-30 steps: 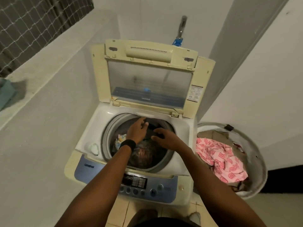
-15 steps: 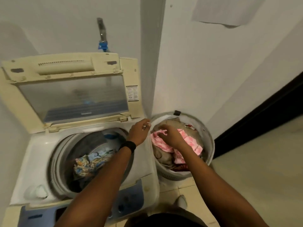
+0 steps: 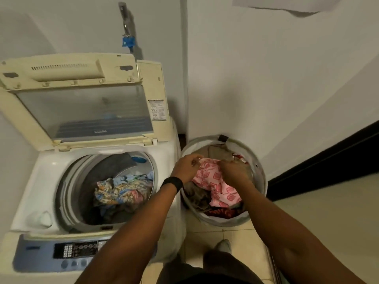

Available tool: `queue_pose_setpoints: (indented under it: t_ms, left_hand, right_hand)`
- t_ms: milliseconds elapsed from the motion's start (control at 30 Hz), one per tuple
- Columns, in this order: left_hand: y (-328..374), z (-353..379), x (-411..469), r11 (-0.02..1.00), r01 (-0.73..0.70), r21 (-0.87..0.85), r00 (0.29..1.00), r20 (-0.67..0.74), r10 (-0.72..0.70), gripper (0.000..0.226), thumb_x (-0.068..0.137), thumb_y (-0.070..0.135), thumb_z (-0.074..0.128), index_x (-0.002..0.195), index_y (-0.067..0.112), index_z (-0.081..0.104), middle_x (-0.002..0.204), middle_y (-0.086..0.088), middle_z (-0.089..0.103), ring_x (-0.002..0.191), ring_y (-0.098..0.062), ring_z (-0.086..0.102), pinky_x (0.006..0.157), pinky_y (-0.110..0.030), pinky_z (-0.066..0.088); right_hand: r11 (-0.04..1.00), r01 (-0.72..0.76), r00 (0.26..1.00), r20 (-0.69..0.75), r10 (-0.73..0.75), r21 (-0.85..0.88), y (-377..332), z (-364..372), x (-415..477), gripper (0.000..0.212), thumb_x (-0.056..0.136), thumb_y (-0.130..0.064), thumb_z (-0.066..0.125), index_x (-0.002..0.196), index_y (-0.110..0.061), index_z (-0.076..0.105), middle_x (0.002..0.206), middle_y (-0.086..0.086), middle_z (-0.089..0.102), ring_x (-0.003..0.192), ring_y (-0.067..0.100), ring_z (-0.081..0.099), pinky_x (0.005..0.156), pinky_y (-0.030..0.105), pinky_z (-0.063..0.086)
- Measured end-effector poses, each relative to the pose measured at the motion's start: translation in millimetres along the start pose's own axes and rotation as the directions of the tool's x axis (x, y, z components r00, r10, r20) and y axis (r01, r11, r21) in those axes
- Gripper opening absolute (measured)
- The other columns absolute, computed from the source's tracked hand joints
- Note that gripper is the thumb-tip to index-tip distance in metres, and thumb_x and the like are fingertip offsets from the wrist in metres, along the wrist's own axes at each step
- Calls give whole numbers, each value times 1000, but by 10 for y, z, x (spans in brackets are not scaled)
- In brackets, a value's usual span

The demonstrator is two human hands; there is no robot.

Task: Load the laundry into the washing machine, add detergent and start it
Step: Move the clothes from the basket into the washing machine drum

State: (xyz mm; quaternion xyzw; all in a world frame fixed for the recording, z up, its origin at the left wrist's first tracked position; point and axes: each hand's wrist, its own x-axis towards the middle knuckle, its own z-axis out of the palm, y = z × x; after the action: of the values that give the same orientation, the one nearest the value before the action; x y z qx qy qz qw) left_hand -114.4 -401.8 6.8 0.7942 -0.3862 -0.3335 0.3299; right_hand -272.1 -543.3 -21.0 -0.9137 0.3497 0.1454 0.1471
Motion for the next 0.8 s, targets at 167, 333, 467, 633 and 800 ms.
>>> queue_pose_setpoints:
  t_ms: [167,333,467,633,800]
  left_hand:
    - [5,130,-30,998,60,2,997,-48,-60,27,103,22,57,126,26,70,119,2,74,109,-18,67,98,-33,53]
    - [259,325,5,1000,-13,-4,997,-76,13,48,96,7,65,141,23,58,134,-1,66,123,-18,59,107,-31,46]
    - [504,448,135,983,-163,81,983,-68,169,48,91,20,74,138,19,62,133,-3,68,123,-19,60,110,-36,47]
    - [587,270,195,966,-78,248,977,-176,124,39,86,54,69,109,22,73,98,1,71,97,-22,61,87,-41,50]
    - [547,-24,259,929,-125,348,968,-163,191,59,73,77,62,97,25,74,88,0,72,85,-23,64,75,-38,51]
  right_hand:
    - [998,6,1000,-14,-5,70,107,8,130,31,99,-25,53,128,-16,60,125,16,68,131,42,48,102,46,45]
    - [974,121,979,-188,-84,192,229,-221,119,29,82,-37,60,91,-13,73,91,11,75,96,37,65,89,40,48]
    - [820,377,907,-350,-233,431,243,-699,-40,20,91,-17,70,108,-11,78,103,8,75,93,23,64,86,35,45]
    - [691,387,895,-429,-123,610,428,-1132,-197,23,85,-30,71,98,-12,75,95,7,69,89,19,63,79,32,49]
    - [698,340,843,-534,71,630,703,-1410,-324,6,75,-26,70,77,-22,67,86,3,62,78,11,59,68,22,43]
